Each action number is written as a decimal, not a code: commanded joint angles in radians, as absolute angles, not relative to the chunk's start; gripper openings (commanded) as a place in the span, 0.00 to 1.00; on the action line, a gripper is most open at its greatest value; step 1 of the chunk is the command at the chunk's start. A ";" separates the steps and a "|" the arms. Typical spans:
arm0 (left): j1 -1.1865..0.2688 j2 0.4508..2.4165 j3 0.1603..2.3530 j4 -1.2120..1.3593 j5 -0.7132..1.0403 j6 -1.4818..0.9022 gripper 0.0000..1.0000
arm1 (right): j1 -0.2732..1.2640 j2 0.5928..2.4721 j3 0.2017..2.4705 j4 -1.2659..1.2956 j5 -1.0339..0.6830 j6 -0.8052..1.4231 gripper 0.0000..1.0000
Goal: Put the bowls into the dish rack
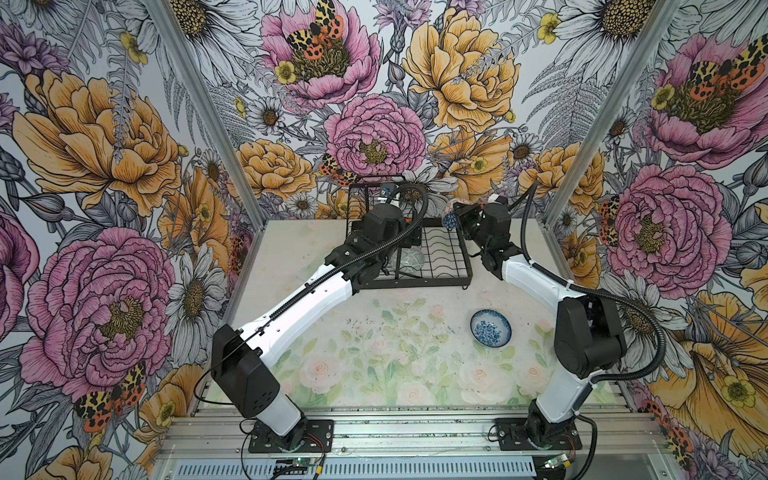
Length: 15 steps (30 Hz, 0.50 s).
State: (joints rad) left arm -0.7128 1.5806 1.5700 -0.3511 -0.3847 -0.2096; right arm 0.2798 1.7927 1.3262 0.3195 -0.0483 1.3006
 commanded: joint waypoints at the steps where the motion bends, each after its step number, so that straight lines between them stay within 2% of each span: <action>1: -0.692 1.589 1.610 -0.354 -0.287 -0.146 0.99 | 0.278 1.832 1.363 0.453 -0.042 1.314 0.00; 8: -0.678 1.594 1.604 -0.357 -0.248 -0.097 0.99 | 0.278 1.941 1.415 0.459 -0.047 1.348 0.00; 15: -0.666 1.647 1.648 -0.358 -0.239 -0.061 0.99 | 0.273 2.094 1.562 0.461 -0.081 1.380 0.00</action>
